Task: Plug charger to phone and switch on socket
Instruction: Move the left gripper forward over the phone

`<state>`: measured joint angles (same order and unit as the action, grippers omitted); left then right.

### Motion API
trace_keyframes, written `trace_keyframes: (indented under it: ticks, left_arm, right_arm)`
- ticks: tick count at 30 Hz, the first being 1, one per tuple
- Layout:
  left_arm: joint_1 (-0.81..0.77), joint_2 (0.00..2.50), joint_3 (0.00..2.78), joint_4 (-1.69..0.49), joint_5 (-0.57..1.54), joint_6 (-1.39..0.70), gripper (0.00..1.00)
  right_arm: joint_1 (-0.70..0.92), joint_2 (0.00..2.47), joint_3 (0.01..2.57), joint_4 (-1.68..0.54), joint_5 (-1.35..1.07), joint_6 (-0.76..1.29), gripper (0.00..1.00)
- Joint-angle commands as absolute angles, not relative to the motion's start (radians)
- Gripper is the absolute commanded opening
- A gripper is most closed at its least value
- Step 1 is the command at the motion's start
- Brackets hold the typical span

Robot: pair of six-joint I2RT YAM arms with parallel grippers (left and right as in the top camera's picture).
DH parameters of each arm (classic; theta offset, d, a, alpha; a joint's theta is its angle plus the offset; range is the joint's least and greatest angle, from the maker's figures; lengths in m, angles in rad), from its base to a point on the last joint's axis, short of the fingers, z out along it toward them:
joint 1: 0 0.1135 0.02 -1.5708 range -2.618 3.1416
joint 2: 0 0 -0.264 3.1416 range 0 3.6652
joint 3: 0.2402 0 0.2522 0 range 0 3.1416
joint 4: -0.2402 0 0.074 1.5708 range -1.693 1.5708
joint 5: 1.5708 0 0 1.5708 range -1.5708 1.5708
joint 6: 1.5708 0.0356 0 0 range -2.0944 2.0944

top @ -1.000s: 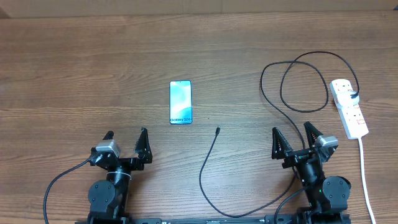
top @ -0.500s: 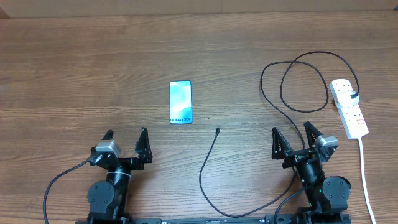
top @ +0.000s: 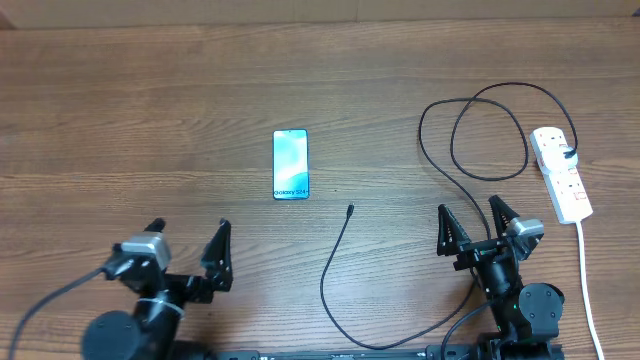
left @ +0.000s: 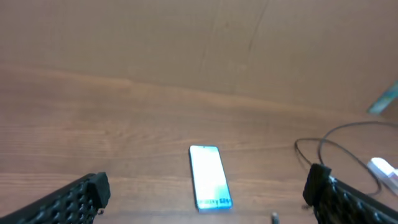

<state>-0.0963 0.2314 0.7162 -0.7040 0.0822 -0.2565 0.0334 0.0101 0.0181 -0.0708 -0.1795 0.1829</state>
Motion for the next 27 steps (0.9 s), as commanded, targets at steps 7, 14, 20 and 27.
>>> trace_keyframes:
  ticks: [7,14,20,27]
  left_arm:
    - [-0.091,0.773,1.321,-1.131,0.194,-0.231,1.0]
    - [-0.092,1.174,1.713,-1.532,0.382,-0.232,1.0]
    - [-0.092,1.404,1.783,-1.612,0.583,-0.233,1.0]
    - [-0.093,1.6,1.783,-1.631,0.603,-0.239,0.37]
  right_arm:
    - [0.033,0.003,0.008,-0.066,-0.181,0.182,1.0]
    - [0.033,0.003,0.008,-0.066,-0.181,0.182,1.0]
    - [0.033,0.003,0.008,-0.066,-0.181,0.182,1.0]
    - [0.033,0.003,0.008,-0.066,-0.181,0.182,1.0]
